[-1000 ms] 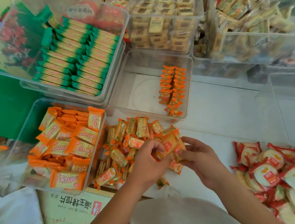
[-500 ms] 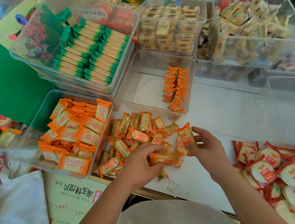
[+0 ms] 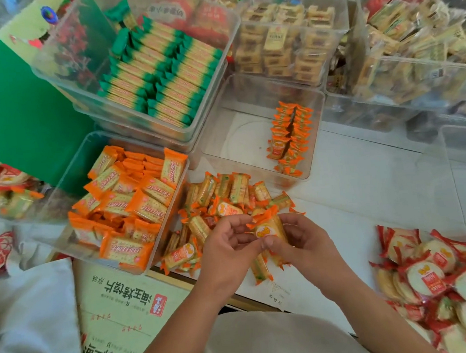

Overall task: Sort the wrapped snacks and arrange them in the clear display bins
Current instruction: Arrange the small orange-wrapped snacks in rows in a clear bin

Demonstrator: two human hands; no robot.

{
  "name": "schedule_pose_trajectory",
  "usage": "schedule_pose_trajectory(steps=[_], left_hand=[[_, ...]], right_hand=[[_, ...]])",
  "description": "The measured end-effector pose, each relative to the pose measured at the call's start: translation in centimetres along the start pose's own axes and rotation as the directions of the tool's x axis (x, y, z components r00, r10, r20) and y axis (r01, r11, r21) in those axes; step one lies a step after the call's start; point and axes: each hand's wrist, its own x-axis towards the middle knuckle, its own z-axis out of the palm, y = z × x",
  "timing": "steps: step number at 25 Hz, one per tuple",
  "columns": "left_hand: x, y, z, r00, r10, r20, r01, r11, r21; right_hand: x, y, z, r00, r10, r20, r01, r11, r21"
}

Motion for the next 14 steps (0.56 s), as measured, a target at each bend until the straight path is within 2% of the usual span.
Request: schedule_pose_trajectory(steps=[2,4,6,8,11,14], left_hand=[[1.2,-0.8,-0.9,1.0,-0.028,0.014,0.027,0.999,0.023],[3.7,-2.7,-2.6,0.995,-0.026,-0.099,0.049,0.971,0.236],[6.8,-4.4,-4.2,0.973,0.027,-0.229,0.093,0.862,0.498],[9.7,-5.7,-4.8,0.974,0.038,-0.221,0.114,0.765,0.634],[12.8,-6.4,-4.8,0.982,-0.014,-0.186,0.145,0.687,0.712],[13.8,-6.4,-4.9,0.984,-0.051,-0.17,0.15,0.754,0.639]], right_hand=[[0.4,-0.4,-0.2,0.998,0.018,-0.06,-0.015,0.998,0.053],[0.6,-0.5,-0.3,0.991,0.037,-0.131,-0.029,0.997,0.067],[1.0,-0.7,0.1,0.988,0.045,-0.146,-0.04,0.998,0.039],[1.5,-1.0,0.5,0.988,0.043,-0.145,-0.044,0.999,-0.001],[2.3,-1.5,0.7,0.991,0.009,-0.134,-0.019,0.997,-0.075],[3.4,-2.1,0.4,0.986,-0.003,-0.165,-0.013,0.995,-0.097]])
